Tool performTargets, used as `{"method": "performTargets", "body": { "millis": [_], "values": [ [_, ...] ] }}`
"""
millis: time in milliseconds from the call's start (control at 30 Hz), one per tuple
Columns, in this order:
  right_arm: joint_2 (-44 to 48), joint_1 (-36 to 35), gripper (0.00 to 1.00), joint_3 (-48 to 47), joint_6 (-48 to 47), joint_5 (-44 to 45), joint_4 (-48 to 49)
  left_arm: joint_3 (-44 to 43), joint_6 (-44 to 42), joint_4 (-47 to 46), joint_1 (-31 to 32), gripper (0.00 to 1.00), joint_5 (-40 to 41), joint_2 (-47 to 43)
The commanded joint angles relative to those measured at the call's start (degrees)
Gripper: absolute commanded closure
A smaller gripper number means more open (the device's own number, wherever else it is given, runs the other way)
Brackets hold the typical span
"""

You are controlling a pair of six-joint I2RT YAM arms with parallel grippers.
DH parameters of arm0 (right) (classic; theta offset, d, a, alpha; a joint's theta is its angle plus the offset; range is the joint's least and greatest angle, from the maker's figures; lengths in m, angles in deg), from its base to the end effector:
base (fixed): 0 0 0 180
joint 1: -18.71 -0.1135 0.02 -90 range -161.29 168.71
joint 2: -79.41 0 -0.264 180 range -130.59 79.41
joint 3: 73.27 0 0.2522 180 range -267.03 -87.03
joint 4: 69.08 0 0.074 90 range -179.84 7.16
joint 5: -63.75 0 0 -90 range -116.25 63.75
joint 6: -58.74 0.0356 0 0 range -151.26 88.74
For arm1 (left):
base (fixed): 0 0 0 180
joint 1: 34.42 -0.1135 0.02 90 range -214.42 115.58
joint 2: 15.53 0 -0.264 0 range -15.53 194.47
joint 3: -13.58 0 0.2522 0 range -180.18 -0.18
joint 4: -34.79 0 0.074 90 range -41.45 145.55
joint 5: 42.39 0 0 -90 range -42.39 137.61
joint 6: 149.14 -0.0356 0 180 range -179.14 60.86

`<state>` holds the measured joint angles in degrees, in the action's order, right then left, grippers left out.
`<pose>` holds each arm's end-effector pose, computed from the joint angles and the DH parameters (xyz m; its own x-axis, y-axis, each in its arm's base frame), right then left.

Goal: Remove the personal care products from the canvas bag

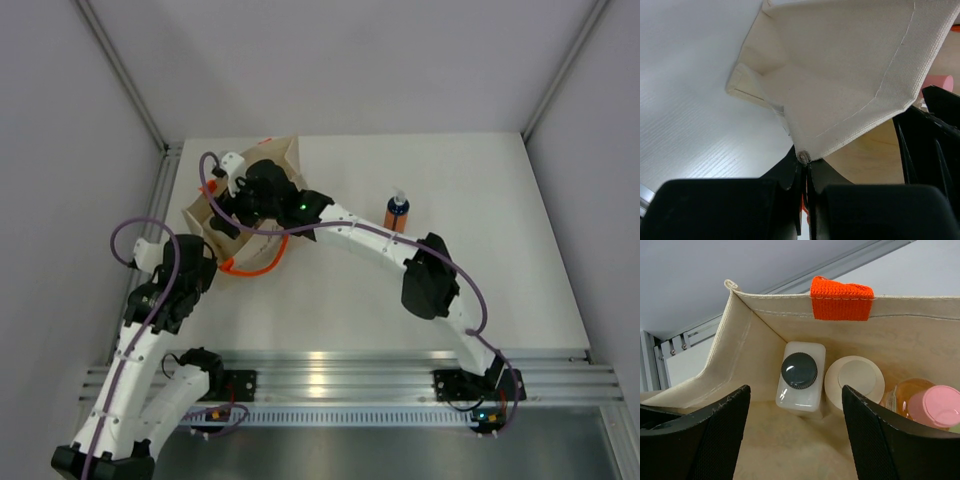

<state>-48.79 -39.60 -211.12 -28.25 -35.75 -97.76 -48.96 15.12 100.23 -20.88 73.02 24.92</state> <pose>0.2761 0.4584 0.3277 -0.2194 -0.2568 -0.9412 -0.9109 0.3994 0.1034 0.1299 -0.0156 0.3068 -0.0926 -0.8719 -0.4808 -0.6673 0.4127 -0.6200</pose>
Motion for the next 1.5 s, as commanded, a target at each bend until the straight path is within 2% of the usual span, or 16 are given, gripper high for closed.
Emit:
{"method": "performTargets", "body": {
  "millis": [0,333,533,1000,1067,1100,1133,1167,1233,1333,1367,1433,1467],
  "values": [
    [-3.01,0.21,0.28,-4.22,-0.02,-2.37,-1.34,-0.71,0.36,0.35,-0.09,1.0,3.16,-2.13],
    [-7.68,-0.14,0.29,-5.37,0.33,-2.81,-1.43,1.31,0.98,0.26,-0.18,1.0,1.75,-2.39],
    [-9.96,-0.76,0.31,-5.9,-1.25,-0.09,-1.43,1.66,0.98,0.26,-0.09,1.0,1.49,-2.39],
    [-16.29,-0.76,0.34,-11.7,-0.55,1.58,-0.64,1.84,0.62,0.26,-0.09,1.0,1.14,-2.83],
    [-16.47,-0.76,0.39,-11.79,-0.46,1.94,-0.38,1.84,0.62,0.26,-0.09,1.0,1.13,-2.83],
    [-16.73,-0.67,0.49,-11.7,-0.37,2.03,-0.2,1.84,0.54,0.26,-0.09,1.0,1.13,-2.83],
    [-16.73,-0.67,0.53,-11.7,-0.28,2.03,-0.2,1.84,0.54,0.26,-0.09,1.0,1.13,-2.92],
    [-16.82,-0.76,0.64,-11.79,-0.28,1.94,-0.2,1.93,0.54,0.26,-0.09,1.0,1.13,-2.92],
    [-16.47,-0.67,0.67,-11.44,-0.19,2.03,-0.2,1.93,0.54,0.35,-0.09,1.0,1.22,-3.27],
    [-15.33,-0.67,0.82,-10.13,-0.19,2.2,0.24,1.93,0.54,0.26,-0.09,1.0,1.4,-3.44],
    [-14.28,-0.76,0.91,-9.42,0.07,2.29,0.76,1.93,0.62,0.26,-0.18,1.0,1.4,-3.44],
    [-12.87,-0.76,1.0,-7.23,0.51,2.55,2.69,1.93,0.71,0.26,-0.09,1.0,1.4,-3.36],
    [-11.56,-0.76,1.0,-6.69,1.03,2.99,3.31,1.93,0.8,0.26,-0.09,1.0,1.48,-3.27]
  ]
}}
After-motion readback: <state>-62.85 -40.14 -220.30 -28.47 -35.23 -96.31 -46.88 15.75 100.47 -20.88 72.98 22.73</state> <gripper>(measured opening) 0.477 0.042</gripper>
